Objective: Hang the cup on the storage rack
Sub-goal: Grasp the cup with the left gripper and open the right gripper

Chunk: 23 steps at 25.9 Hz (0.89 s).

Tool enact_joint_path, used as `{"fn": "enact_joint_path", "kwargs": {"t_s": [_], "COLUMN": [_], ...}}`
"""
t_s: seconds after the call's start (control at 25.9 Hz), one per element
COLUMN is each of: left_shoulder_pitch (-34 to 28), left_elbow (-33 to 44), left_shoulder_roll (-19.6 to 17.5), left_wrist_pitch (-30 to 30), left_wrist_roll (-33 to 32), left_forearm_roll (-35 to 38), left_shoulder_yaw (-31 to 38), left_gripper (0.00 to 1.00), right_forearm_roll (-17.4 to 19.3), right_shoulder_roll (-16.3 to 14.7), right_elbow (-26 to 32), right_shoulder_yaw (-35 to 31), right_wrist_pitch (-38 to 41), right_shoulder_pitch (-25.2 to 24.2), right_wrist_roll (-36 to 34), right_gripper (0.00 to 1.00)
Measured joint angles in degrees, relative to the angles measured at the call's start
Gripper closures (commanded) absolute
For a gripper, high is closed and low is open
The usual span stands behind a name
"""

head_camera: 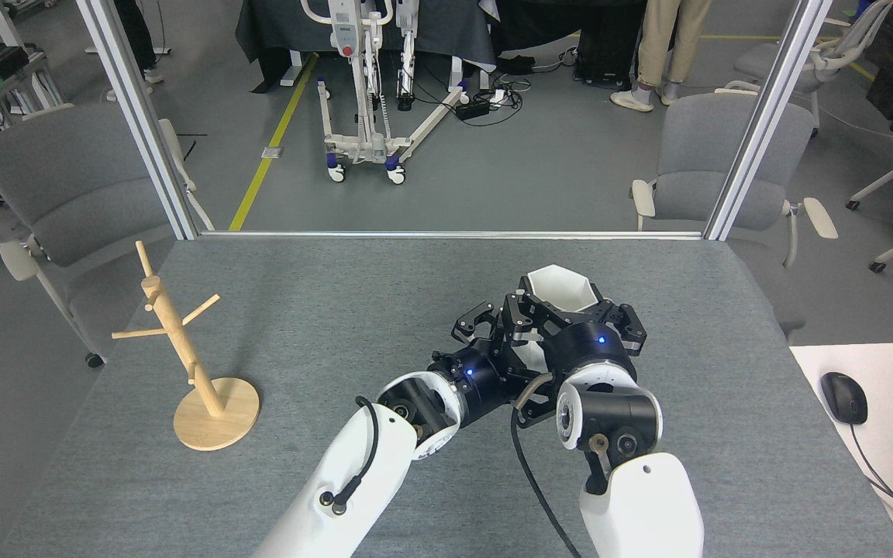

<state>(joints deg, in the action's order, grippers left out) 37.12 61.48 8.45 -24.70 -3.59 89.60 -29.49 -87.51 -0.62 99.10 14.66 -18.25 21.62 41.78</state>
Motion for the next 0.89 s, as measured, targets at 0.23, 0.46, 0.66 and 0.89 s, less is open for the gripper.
{"fn": "enact_joint_path", "kwargs": {"t_s": [0.23, 0.46, 0.66, 0.89], "left_shoulder_pitch": [0.98, 0.88, 0.51, 0.41], "left_elbow": [-2.2, -2.49, -2.58, -2.63], "left_shoulder_roll": [-0.13, -0.95, -1.23, -1.3], "left_wrist_pitch": [-1.2, -3.72, -4.94, -6.03], "left_wrist_roll": [0.27, 0.26, 0.52, 0.42], "left_forearm_roll": [-0.35, -0.38, -0.32, -0.22], "left_shoulder_yaw": [2.39, 5.19, 5.25, 5.81], "left_gripper": [0.01, 0.01, 0.14, 0.93], "right_forearm_roll": [0.0, 0.02, -0.01, 0.05], "right_shoulder_roll": [0.57, 0.6, 0.53, 0.49], "right_elbow": [-0.53, -0.67, -1.08, -1.28], "right_shoulder_yaw": [0.71, 0.77, 0.76, 0.8], "right_wrist_pitch": [1.06, 1.33, 1.33, 2.28], "right_shoulder_pitch": [-0.55, -0.71, -0.94, -1.13], "right_wrist_roll": [-0.07, -0.93, -0.2, -0.52], "right_gripper": [1.0, 1.0, 1.0, 1.0]}}
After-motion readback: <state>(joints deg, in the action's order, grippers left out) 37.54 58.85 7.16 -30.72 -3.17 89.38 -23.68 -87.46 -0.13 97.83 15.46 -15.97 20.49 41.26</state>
